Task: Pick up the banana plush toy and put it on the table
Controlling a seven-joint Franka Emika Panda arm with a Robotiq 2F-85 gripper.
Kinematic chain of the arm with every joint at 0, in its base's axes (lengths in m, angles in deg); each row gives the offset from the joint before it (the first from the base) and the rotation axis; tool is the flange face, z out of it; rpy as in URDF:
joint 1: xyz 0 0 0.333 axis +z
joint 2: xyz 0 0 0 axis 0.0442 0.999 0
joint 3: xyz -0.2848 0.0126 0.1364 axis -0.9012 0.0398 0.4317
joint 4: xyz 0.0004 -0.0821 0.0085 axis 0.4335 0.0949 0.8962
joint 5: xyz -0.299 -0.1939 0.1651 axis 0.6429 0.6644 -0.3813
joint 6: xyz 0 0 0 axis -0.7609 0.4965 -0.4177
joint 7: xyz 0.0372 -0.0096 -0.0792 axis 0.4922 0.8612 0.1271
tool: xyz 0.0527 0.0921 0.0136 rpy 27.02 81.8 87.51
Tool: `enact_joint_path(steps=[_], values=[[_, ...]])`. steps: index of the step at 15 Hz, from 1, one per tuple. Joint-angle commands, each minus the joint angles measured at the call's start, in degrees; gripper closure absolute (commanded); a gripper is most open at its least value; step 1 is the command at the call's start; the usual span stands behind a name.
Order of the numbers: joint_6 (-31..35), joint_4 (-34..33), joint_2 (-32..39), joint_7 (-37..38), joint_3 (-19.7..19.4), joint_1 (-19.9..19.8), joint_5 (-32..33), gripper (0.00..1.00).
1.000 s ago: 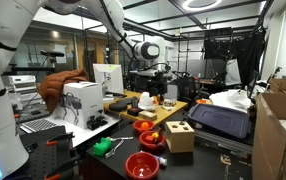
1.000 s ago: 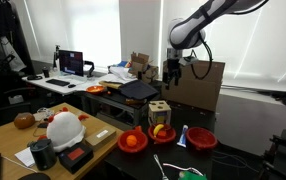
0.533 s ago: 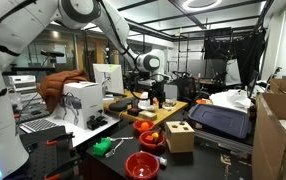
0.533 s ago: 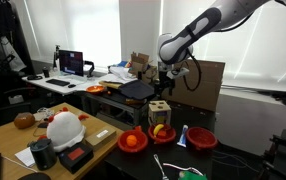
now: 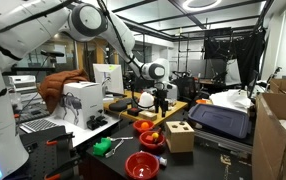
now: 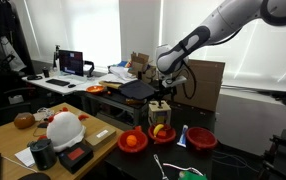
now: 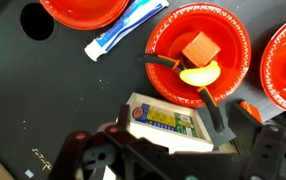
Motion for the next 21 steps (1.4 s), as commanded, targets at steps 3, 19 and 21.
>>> enact_joint_path(steps=[3,19,21], values=[[-6.34,-5.75,4.19,2.39,0.38,1.31,-1.03,0.00],[-11.05,-19.94,16.60,22.12,-0.66,1.68,-6.84,0.00],[-11.01,-21.76,17.96,23.03,-0.43,1.64,-7.29,0.00]])
